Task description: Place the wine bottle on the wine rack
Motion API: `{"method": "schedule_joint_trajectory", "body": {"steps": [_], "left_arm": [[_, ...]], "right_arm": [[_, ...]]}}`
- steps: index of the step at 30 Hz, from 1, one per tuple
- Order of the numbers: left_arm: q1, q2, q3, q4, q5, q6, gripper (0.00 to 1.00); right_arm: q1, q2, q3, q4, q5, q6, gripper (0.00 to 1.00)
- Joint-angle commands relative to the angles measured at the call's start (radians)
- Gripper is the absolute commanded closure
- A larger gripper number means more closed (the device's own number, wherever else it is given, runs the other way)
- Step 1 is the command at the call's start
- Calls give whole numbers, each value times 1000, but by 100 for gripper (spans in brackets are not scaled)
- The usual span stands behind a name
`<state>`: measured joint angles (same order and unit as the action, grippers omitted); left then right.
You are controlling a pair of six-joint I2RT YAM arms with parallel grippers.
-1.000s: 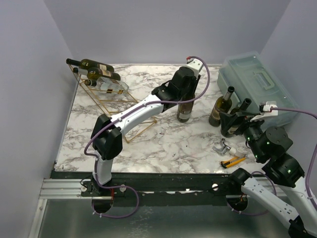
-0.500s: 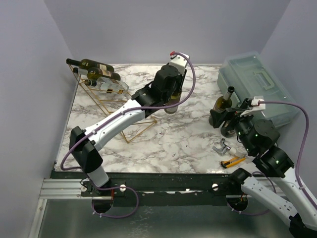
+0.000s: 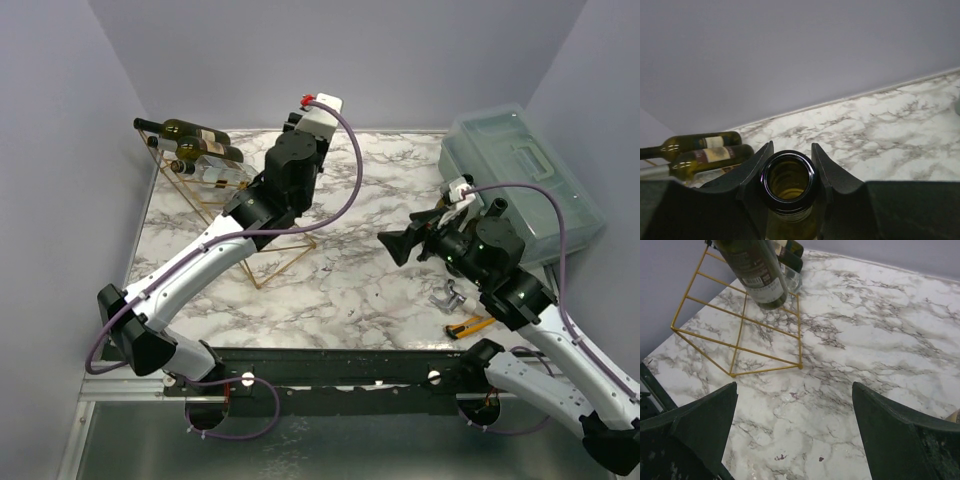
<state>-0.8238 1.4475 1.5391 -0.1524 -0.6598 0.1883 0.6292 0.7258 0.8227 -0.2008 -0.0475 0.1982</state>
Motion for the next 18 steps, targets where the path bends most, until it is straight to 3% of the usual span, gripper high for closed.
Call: {"method": "schedule_joint_trajectory", "body": {"steps": [1, 13, 18], "left_arm": [[53, -77, -4, 148, -163, 132, 100], [290, -52, 45, 166, -50, -129, 100], [372, 38, 121, 163, -8, -239, 100]], "right_arm": [[6, 28, -9, 84, -122, -31, 0], [6, 132, -57, 206, -153, -16, 0], [6, 267, -38, 301, -203, -6, 0]]}}
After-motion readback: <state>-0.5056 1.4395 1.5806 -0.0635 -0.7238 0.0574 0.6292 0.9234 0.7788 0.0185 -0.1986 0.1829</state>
